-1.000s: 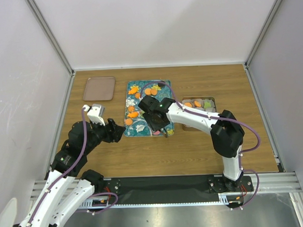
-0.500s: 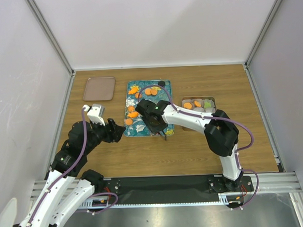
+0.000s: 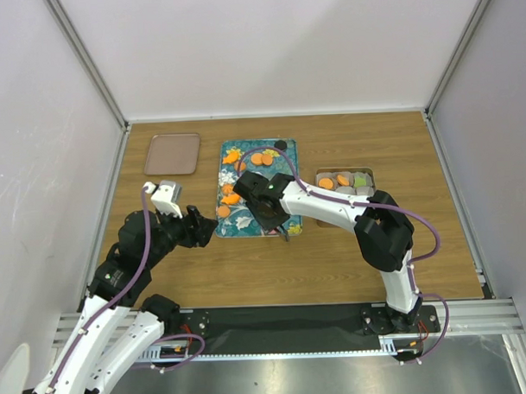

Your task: Pack the cookies

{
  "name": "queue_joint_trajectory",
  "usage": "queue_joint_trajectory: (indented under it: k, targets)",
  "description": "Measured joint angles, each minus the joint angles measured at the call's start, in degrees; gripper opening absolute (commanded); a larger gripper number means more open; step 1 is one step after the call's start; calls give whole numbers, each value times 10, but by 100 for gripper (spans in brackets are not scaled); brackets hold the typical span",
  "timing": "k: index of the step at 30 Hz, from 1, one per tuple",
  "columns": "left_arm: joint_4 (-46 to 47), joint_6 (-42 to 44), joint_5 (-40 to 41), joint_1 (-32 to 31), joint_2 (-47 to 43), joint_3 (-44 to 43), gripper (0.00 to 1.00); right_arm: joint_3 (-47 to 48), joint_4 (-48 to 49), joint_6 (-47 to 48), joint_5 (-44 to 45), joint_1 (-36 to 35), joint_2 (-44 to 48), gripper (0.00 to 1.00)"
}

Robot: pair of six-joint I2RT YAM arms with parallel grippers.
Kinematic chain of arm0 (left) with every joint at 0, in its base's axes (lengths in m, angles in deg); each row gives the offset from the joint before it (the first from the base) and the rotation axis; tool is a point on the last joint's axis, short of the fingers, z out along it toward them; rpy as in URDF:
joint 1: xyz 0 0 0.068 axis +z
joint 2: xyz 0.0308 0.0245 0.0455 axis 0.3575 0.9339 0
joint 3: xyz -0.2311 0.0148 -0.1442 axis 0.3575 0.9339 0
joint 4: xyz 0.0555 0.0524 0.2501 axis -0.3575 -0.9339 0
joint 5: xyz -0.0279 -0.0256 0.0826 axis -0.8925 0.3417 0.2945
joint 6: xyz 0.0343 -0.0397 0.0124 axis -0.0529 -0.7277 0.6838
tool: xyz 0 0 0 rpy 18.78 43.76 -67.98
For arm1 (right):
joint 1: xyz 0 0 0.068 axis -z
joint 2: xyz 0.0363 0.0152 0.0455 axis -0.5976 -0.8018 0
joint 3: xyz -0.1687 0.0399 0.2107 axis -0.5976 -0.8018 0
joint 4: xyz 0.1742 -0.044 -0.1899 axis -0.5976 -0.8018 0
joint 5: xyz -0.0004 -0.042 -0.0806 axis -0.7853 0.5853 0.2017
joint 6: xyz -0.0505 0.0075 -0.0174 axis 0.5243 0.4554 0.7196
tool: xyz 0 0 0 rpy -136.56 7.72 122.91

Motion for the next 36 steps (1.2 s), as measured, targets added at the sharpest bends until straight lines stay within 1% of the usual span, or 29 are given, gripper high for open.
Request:
queue_joint_trajectory:
  k: [6,10,15,19,26,33,36]
  targets:
    - [0,0,0,0,-3,0,68,0,-4,0,4,3,3,35]
    - [0,0,0,0,-3,0,68,0,-8,-3,4,7,21,35]
    - [0,0,0,0,-3,0,68,-9,-8,-12,8,16,68,35]
    - [0,0,0,0,-3,0,68,-37,-6,-21,9,27,112,35]
    - [0,0,0,0,-4,0,68,-127,-7,-47,13,68,213,36]
    - [0,0,0,0,-9,0,68,-278,-20,-92,13,165,382,38]
    - [0,0,0,0,-9,0,68,-335,-28,-107,12,203,438,38]
